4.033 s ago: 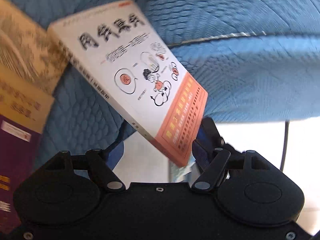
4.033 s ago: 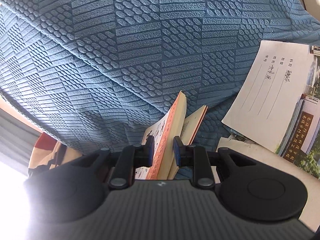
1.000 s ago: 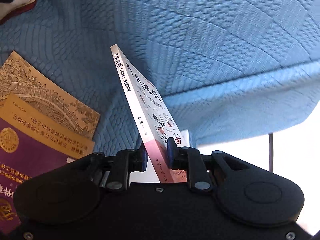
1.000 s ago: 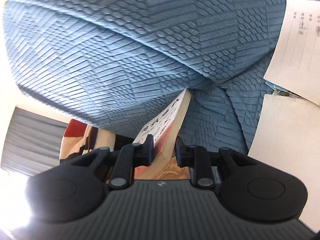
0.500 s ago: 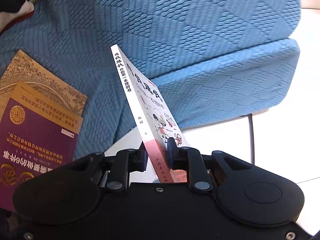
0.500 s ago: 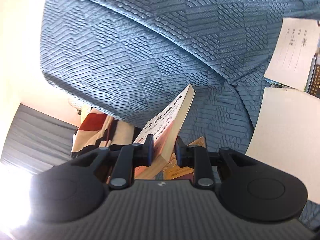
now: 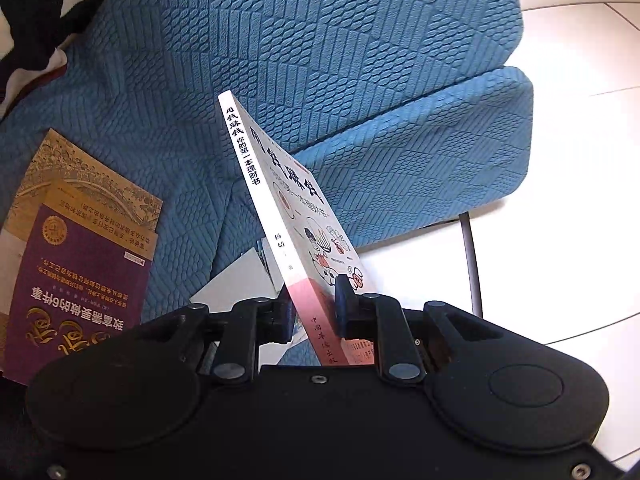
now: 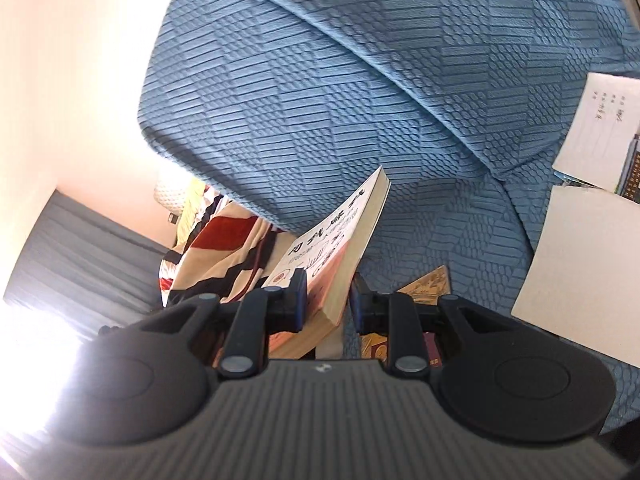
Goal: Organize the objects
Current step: 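Lift the white book upright with both grippers and carry it toward the purple book, then lower the white book flat onto the purple and tan book stack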
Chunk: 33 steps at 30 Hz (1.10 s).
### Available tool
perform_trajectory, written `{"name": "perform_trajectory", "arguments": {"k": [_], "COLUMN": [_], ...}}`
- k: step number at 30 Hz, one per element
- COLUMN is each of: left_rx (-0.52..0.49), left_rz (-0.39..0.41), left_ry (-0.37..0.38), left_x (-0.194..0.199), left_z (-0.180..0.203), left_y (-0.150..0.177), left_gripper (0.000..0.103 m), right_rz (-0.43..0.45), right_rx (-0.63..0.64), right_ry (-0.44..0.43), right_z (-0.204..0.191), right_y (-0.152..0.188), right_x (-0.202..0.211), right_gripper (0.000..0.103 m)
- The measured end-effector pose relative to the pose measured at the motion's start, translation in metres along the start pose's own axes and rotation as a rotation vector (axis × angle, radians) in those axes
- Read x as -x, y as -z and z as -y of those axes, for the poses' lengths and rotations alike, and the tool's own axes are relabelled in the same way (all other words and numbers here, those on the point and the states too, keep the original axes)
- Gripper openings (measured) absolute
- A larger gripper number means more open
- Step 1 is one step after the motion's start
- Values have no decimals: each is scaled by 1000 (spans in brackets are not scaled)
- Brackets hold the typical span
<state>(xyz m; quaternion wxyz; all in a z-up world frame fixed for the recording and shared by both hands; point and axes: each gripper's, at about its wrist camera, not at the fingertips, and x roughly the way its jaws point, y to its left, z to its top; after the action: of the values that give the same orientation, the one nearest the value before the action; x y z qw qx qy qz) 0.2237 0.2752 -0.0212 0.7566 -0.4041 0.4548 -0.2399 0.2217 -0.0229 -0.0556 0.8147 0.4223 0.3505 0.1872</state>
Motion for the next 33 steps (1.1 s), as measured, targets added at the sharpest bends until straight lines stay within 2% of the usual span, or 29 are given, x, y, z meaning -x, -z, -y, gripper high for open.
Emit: {"name": "perform_trajectory", "arguments": {"k": [7, 15, 25, 33], "left_rx": [39, 83, 148, 151], "left_rz": [15, 4, -32, -46], "left_ry": [10, 8, -33, -73], "left_x": [15, 20, 10, -1], "left_z": [-21, -55, -112, -141], "left_y": [8, 15, 25, 33], "left_gripper": [18, 18, 20, 22], "right_rz": [-26, -66, -98, -112], "right_rx": [52, 94, 146, 169], "right_ry": [-2, 36, 118, 175], "right_z": [-11, -12, 3, 15], "right_y": [15, 33, 71, 89], "right_x": [-6, -19, -41, -53], "right_gripper": [26, 26, 26, 26]}}
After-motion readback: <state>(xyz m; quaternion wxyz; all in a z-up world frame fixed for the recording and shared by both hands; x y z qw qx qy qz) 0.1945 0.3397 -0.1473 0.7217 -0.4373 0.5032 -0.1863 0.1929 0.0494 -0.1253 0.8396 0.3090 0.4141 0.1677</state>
